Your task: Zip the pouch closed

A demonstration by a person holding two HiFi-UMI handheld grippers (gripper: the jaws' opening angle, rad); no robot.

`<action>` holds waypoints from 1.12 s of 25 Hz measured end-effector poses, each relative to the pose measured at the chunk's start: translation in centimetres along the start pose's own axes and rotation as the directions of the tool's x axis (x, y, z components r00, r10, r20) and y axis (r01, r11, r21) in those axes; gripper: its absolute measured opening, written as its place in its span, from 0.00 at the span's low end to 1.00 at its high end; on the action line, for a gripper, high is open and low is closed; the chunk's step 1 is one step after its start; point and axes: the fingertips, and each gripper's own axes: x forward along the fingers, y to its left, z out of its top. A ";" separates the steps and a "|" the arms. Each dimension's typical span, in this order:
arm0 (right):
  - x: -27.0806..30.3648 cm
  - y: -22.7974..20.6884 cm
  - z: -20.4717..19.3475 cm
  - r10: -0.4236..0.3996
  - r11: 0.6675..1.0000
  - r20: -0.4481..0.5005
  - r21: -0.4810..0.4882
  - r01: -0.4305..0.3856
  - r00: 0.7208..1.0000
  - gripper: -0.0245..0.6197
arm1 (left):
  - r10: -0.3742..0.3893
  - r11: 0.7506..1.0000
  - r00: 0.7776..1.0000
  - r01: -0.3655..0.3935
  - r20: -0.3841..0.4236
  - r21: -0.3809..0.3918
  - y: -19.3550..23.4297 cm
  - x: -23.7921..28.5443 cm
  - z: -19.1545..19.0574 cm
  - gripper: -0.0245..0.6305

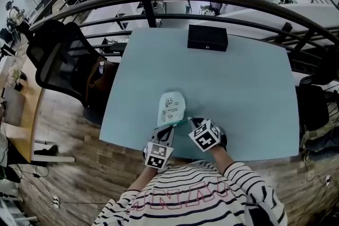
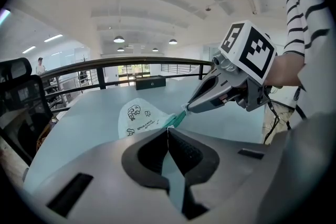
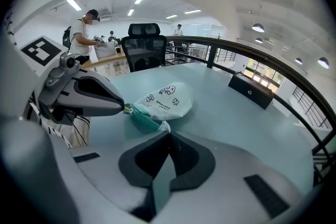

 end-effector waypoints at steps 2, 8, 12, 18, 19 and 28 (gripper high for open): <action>0.0 -0.1 0.1 -0.024 1.000 0.001 -0.016 0.024 1.000 0.08 | 0.004 1.000 1.000 -0.004 0.004 0.005 0.0 0.0 0.2 0.08; -0.5 -0.8 -0.2 -0.085 0.996 0.011 -0.007 0.085 0.996 0.08 | 0.001 1.000 1.000 -0.001 -0.009 -0.018 -0.4 0.2 0.2 0.07; -1.4 -3.2 -1.1 -0.151 0.989 0.001 0.000 0.151 0.989 0.08 | 0.046 0.993 0.998 -0.050 -0.040 -0.111 1.0 -0.1 -1.1 0.07; -1.5 -3.8 -1.8 -0.153 0.988 -0.007 0.022 0.153 0.988 0.08 | 0.076 0.988 0.996 -0.081 -0.039 -0.132 1.8 -0.4 -1.7 0.08; -1.4 -3.9 -2.0 -0.155 0.987 -0.011 0.027 0.155 0.988 0.08 | 0.085 0.987 0.996 -0.090 -0.040 -0.132 2.0 -0.4 -1.7 0.08; -1.4 -4.2 -2.3 -0.164 0.985 -0.014 0.053 0.164 0.986 0.08 | 0.121 0.982 0.992 -0.125 -0.036 -0.144 3.4 -1.2 -1.6 0.08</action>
